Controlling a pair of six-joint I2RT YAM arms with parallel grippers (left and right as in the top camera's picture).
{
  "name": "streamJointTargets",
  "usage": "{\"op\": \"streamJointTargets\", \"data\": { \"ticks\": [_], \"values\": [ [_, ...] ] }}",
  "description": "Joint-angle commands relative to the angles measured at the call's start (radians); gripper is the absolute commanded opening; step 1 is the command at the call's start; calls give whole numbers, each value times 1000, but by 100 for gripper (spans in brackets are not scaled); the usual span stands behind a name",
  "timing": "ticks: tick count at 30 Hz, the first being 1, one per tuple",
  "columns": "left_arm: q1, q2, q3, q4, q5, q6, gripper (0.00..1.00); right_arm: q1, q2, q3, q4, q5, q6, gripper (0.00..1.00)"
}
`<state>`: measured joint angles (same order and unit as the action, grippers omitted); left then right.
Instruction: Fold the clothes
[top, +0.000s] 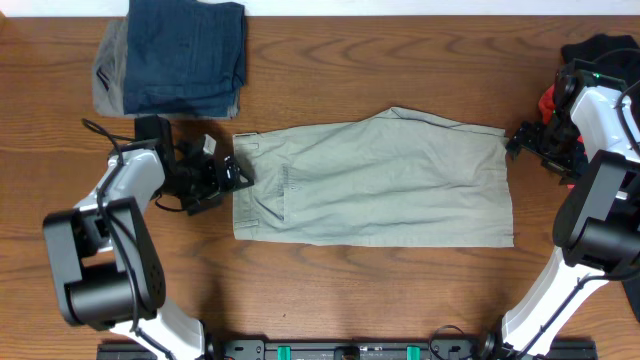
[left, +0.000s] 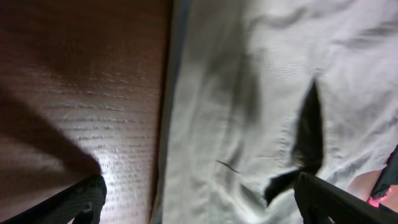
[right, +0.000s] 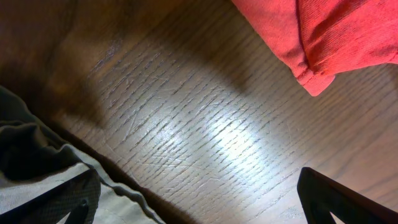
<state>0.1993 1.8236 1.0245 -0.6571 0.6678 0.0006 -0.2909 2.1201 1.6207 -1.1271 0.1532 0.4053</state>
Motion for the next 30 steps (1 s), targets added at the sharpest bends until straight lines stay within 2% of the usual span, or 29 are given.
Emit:
{"op": "streamJointTargets", "data": {
  "ticks": [1, 8, 18, 19, 20, 21, 26, 30],
  "values": [
    [1, 49, -8, 4, 22, 18, 98, -3, 1, 15, 2, 11, -2, 99],
    [-3, 79, -8, 8, 88, 19, 98, -3, 1, 15, 2, 11, -2, 99],
    [-76, 93, -57, 84, 60, -43, 99, -3, 1, 15, 2, 11, -2, 99],
    [-82, 92, -58, 99, 32, -43, 93, -3, 1, 15, 2, 11, -2, 99],
    [-88, 92, -58, 108, 5, -43, 80, -3, 1, 15, 2, 11, -2, 99],
    [-92, 92, -58, 110, -3, -43, 77, -3, 1, 15, 2, 11, -2, 99],
    [-101, 92, -58, 117, -2, -51, 76, -3, 1, 15, 2, 11, -2, 99],
    [-101, 92, -58, 118, -2, -51, 63, -3, 1, 15, 2, 11, -2, 99]
  ]
}}
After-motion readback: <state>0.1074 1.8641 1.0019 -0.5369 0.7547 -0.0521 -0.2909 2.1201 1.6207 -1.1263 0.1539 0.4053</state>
